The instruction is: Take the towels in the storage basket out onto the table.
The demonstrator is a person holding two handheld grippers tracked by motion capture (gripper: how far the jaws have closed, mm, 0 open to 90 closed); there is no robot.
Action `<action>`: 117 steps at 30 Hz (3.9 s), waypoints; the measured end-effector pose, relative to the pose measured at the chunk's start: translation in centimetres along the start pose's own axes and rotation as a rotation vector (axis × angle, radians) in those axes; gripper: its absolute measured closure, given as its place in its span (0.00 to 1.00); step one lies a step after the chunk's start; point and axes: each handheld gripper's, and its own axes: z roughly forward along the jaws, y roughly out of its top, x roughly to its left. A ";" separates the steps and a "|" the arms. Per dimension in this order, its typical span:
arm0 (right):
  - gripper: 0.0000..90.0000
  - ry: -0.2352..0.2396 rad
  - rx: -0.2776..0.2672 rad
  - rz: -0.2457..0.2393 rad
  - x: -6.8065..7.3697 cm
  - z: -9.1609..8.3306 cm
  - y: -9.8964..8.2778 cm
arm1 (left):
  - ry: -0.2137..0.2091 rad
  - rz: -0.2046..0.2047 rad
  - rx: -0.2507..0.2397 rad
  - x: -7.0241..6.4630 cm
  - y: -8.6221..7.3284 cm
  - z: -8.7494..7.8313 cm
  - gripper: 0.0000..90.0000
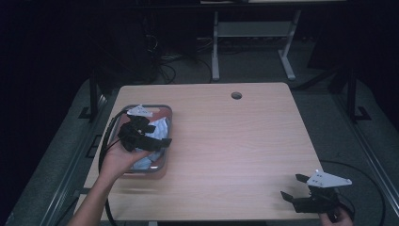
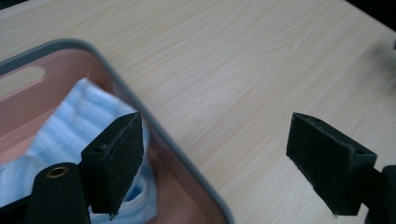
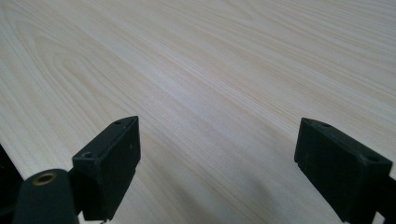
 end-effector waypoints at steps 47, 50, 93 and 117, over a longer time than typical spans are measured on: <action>0.15 0.019 -0.009 -0.039 0.3 -0.2 0.3 | 0.144 -0.193 0.557 7.1 -4.6 8.5 0.33; 0.15 0.018 -0.009 -0.038 0.4 -0.2 0.3 | 0.155 -0.181 0.590 7.1 -4.6 9.3 0.34; 0.15 -0.016 -0.023 -0.031 0.5 -0.3 0.3 | 0.152 -0.310 0.211 8.3 -6.2 2.3 0.76; 0.15 0.000 -0.016 -0.044 0.5 -0.2 0.4 | 0.072 -0.324 -0.012 7.4 -2.6 -3.9 0.76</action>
